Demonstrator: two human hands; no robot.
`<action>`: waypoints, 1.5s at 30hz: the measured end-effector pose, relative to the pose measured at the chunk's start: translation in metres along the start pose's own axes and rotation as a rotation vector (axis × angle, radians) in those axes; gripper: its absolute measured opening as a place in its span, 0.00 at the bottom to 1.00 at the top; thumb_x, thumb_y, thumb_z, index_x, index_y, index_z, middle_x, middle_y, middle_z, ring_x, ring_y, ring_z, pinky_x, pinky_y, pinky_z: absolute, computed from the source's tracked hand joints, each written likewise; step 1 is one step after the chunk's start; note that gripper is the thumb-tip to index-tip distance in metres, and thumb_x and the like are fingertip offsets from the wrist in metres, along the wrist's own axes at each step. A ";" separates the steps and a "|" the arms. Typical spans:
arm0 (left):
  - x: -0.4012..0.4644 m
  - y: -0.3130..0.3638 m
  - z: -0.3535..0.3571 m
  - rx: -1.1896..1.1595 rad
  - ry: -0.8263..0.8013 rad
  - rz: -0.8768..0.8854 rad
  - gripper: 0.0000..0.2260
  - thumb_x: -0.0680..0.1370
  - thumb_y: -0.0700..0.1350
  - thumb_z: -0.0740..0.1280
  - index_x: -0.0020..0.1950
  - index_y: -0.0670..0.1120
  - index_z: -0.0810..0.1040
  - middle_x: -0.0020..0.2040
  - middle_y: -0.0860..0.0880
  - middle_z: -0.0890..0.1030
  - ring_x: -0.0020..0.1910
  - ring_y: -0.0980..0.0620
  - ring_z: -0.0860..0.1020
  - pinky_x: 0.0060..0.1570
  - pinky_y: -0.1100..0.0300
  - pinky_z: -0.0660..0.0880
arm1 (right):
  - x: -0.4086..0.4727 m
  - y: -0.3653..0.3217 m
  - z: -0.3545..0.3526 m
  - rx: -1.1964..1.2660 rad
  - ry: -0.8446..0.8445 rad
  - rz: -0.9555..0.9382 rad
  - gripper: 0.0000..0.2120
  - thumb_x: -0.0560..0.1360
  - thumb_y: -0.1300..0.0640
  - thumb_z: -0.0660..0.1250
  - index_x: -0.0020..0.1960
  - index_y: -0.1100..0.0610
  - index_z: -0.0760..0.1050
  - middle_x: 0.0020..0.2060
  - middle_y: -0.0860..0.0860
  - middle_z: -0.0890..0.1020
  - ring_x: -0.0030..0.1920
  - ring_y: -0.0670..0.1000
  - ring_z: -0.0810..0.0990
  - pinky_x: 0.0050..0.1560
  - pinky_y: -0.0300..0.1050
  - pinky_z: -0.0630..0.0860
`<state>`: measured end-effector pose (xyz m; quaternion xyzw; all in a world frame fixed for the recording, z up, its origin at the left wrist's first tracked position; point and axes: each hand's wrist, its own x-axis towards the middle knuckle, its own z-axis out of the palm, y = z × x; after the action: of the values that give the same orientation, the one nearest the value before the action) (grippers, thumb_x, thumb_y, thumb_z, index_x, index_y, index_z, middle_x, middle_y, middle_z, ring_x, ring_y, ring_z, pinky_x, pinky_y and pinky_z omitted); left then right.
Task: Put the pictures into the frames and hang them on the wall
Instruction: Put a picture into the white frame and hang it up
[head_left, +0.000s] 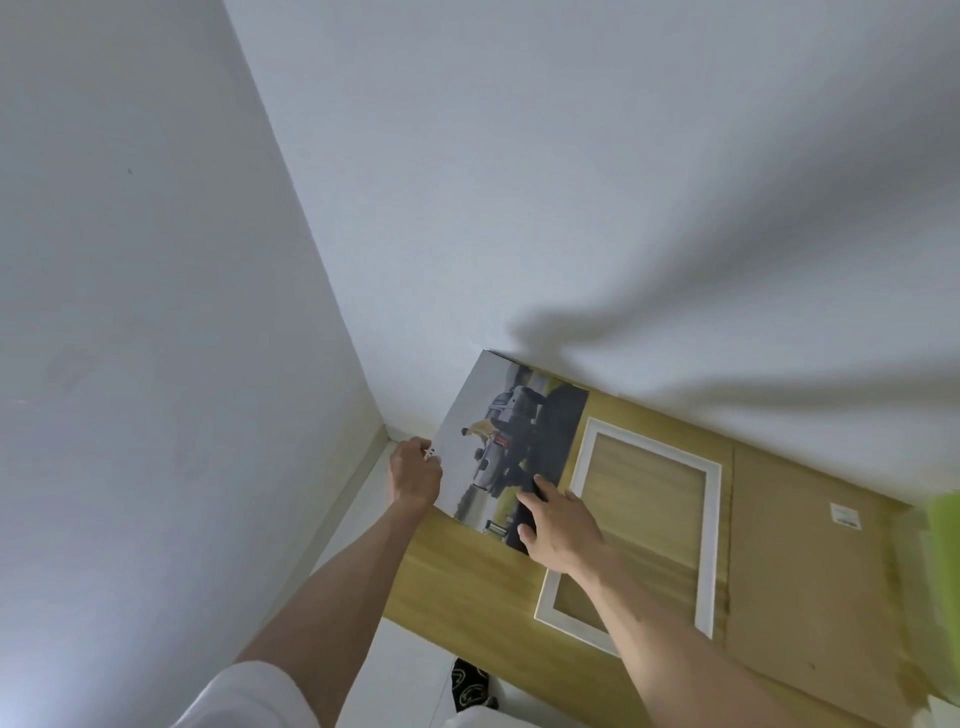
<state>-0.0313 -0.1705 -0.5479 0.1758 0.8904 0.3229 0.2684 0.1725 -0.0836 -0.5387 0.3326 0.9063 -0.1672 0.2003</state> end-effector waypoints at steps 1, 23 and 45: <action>-0.001 0.004 -0.003 -0.063 0.008 -0.025 0.12 0.78 0.38 0.65 0.60 0.40 0.79 0.53 0.43 0.80 0.51 0.45 0.78 0.46 0.59 0.70 | 0.000 -0.001 -0.003 0.016 0.002 0.010 0.26 0.82 0.46 0.57 0.78 0.49 0.60 0.79 0.54 0.57 0.76 0.56 0.63 0.75 0.50 0.58; -0.094 0.102 -0.011 -0.600 -0.255 0.365 0.07 0.74 0.42 0.74 0.52 0.48 0.86 0.44 0.51 0.86 0.43 0.57 0.82 0.44 0.69 0.77 | 0.015 -0.020 -0.161 0.697 0.390 0.266 0.25 0.74 0.54 0.67 0.68 0.61 0.71 0.63 0.58 0.78 0.61 0.58 0.77 0.58 0.48 0.74; -0.086 0.117 0.075 -0.230 -0.450 0.186 0.07 0.77 0.39 0.67 0.40 0.44 0.77 0.32 0.51 0.72 0.28 0.57 0.68 0.23 0.73 0.64 | -0.100 0.159 -0.065 1.375 0.505 0.638 0.18 0.70 0.71 0.67 0.57 0.59 0.75 0.40 0.56 0.84 0.32 0.54 0.79 0.33 0.45 0.72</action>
<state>0.0974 -0.0910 -0.4866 0.2927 0.7459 0.3979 0.4467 0.3330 0.0062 -0.4619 0.6528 0.4791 -0.5428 -0.2226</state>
